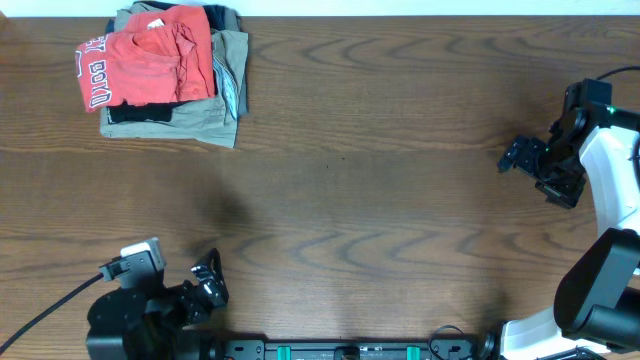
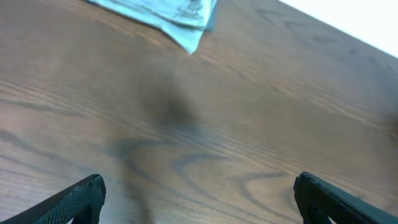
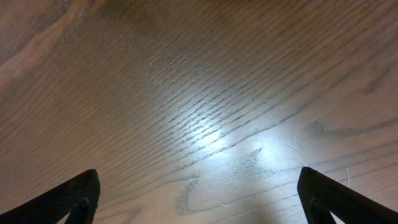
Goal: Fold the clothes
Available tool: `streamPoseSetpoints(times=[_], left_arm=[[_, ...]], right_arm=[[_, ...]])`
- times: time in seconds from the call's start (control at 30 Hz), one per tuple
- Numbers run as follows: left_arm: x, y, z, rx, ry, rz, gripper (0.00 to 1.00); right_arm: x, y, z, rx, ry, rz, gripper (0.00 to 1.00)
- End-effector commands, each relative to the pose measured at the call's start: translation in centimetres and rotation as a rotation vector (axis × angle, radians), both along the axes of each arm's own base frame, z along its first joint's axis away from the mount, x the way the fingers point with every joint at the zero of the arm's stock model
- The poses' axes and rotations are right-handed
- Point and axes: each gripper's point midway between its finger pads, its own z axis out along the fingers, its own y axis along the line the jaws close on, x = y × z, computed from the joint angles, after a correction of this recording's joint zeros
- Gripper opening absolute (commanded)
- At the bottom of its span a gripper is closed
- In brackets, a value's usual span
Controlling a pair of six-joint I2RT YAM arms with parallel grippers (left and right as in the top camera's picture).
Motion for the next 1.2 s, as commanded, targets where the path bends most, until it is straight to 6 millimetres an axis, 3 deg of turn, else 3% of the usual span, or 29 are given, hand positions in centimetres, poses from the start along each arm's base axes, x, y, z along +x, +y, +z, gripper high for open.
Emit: streamPoseSetpoints(times=[0.0,0.63,0.87,1.17], left_arm=[[0.6,0.6,-0.8,0.010,0.001,0.033,0.98],[6.3,0.6,-0.6,0.080,-0.369,0.001,0.98],[7.5,-0.5,0.0,0.220,-0.515,-0.132,0.98],[8.4,0.2,-0.7,0.242,-0.580,-0.098,0.98]], right_arm=[[0.3,-0.4,0.8,-0.016,-0.023,-0.021,0.99],[0.3,-0.4,0.8,-0.016,-0.023,-0.021,0.99],[0.3,-0.4,0.8,-0.016,-0.023,-0.021,0.99],[0.3,-0.4,0.8,-0.016,-0.023,-0.021,0.99]])
